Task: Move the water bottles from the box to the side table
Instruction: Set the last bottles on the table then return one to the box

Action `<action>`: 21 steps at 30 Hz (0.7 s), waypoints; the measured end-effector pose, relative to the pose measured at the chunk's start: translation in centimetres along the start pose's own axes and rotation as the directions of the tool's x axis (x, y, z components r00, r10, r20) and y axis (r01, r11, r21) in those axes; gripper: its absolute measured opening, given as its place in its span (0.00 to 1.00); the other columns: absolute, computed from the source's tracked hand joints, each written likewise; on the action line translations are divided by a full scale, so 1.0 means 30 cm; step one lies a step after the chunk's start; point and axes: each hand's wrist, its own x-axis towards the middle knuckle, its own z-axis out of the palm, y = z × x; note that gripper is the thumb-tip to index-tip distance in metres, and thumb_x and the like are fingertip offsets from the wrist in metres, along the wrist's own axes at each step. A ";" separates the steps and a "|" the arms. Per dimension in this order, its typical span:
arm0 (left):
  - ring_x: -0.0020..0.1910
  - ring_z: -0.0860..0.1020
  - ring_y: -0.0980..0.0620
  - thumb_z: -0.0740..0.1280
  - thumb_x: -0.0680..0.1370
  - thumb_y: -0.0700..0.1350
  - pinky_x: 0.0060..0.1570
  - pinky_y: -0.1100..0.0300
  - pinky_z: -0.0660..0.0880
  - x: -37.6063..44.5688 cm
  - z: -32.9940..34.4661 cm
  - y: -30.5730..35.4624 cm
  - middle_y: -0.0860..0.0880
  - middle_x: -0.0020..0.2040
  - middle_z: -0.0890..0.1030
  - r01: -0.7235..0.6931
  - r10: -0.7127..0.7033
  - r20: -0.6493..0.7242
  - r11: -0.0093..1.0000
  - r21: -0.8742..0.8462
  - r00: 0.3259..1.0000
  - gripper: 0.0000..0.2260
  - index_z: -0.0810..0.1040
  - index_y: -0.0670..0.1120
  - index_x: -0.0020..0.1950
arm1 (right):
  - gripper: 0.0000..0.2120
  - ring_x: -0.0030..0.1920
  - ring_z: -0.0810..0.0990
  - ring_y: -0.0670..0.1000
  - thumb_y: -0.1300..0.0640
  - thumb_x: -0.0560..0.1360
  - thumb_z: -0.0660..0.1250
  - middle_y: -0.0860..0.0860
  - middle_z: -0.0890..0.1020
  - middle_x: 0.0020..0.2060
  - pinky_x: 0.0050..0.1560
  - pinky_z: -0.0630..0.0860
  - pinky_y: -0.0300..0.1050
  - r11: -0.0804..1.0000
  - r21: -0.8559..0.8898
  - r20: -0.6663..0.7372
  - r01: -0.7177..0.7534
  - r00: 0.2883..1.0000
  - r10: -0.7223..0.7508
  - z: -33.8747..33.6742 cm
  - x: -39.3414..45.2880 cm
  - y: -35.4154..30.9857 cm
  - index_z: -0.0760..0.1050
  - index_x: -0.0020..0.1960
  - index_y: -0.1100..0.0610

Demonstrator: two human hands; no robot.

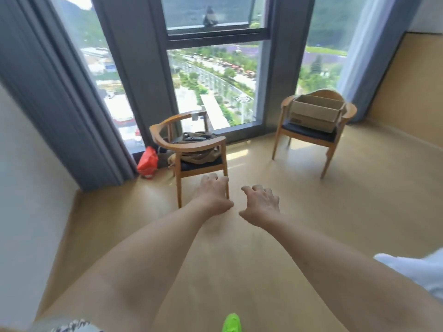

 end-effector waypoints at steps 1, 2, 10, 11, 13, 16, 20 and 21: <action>0.72 0.68 0.43 0.76 0.73 0.56 0.64 0.47 0.72 0.100 0.001 0.026 0.46 0.72 0.71 -0.018 0.018 0.011 1.000 -0.001 1.000 0.32 0.69 0.55 0.74 | 0.28 0.68 0.68 0.59 0.53 0.75 0.70 0.53 0.71 0.69 0.65 0.65 0.57 0.999 -0.003 0.000 -0.038 0.999 0.038 -0.029 0.072 0.040 0.67 0.73 0.46; 0.71 0.68 0.43 0.76 0.72 0.56 0.64 0.47 0.73 0.196 0.000 0.053 0.46 0.72 0.72 -0.037 0.037 0.028 0.999 -0.001 0.999 0.33 0.69 0.55 0.75 | 0.28 0.69 0.68 0.58 0.53 0.75 0.70 0.53 0.71 0.70 0.65 0.65 0.57 0.997 -0.006 0.001 -0.076 0.997 0.076 -0.060 0.139 0.078 0.67 0.73 0.46; 0.68 0.70 0.44 0.76 0.72 0.58 0.60 0.47 0.74 0.818 0.078 0.338 0.46 0.70 0.73 -0.236 0.237 0.072 0.971 -0.023 0.969 0.34 0.69 0.55 0.75 | 0.31 0.70 0.67 0.57 0.51 0.75 0.69 0.51 0.70 0.70 0.64 0.67 0.55 0.943 0.016 -0.013 -0.332 0.943 0.332 -0.223 0.555 0.383 0.64 0.76 0.45; 0.68 0.70 0.43 0.76 0.71 0.58 0.60 0.47 0.74 0.880 0.105 0.378 0.46 0.69 0.73 -0.258 0.260 0.082 0.966 -0.032 0.962 0.34 0.69 0.55 0.75 | 0.32 0.70 0.67 0.57 0.51 0.75 0.69 0.51 0.70 0.70 0.64 0.67 0.55 0.933 0.021 -0.009 -0.360 0.933 0.361 -0.229 0.596 0.423 0.64 0.77 0.44; 0.67 0.70 0.43 0.76 0.71 0.59 0.60 0.47 0.74 1.012 0.157 0.460 0.47 0.69 0.73 -0.291 0.293 0.101 0.956 -0.036 0.951 0.34 0.69 0.55 0.75 | 0.32 0.70 0.66 0.57 0.53 0.74 0.68 0.52 0.69 0.70 0.64 0.66 0.54 0.912 0.042 -0.006 -0.407 0.913 0.408 -0.243 0.686 0.511 0.64 0.76 0.44; 0.66 0.70 0.43 0.75 0.70 0.59 0.56 0.49 0.74 1.225 0.235 0.573 0.47 0.68 0.74 -0.336 0.337 0.106 0.942 -0.024 0.936 0.34 0.69 0.56 0.74 | 0.32 0.69 0.66 0.57 0.54 0.74 0.67 0.51 0.70 0.69 0.64 0.66 0.54 0.891 0.067 -0.015 -0.449 0.892 0.451 -0.257 0.843 0.656 0.64 0.76 0.44; 0.63 0.72 0.44 0.76 0.68 0.60 0.52 0.50 0.74 1.531 0.323 0.719 0.48 0.65 0.75 -0.361 0.362 0.082 0.932 -0.020 0.929 0.34 0.71 0.56 0.72 | 0.30 0.70 0.67 0.57 0.52 0.75 0.69 0.53 0.70 0.69 0.64 0.67 0.55 0.876 0.070 -0.047 -0.477 0.876 0.481 -0.306 1.111 0.861 0.65 0.75 0.46; 0.62 0.72 0.44 0.76 0.68 0.60 0.51 0.51 0.74 1.610 0.338 0.757 0.48 0.64 0.75 -0.365 0.365 0.085 0.931 -0.016 0.927 0.34 0.71 0.56 0.72 | 0.29 0.70 0.67 0.58 0.52 0.75 0.70 0.53 0.70 0.69 0.65 0.67 0.55 0.877 0.074 -0.049 -0.475 0.876 0.479 -0.325 1.183 0.912 0.66 0.75 0.46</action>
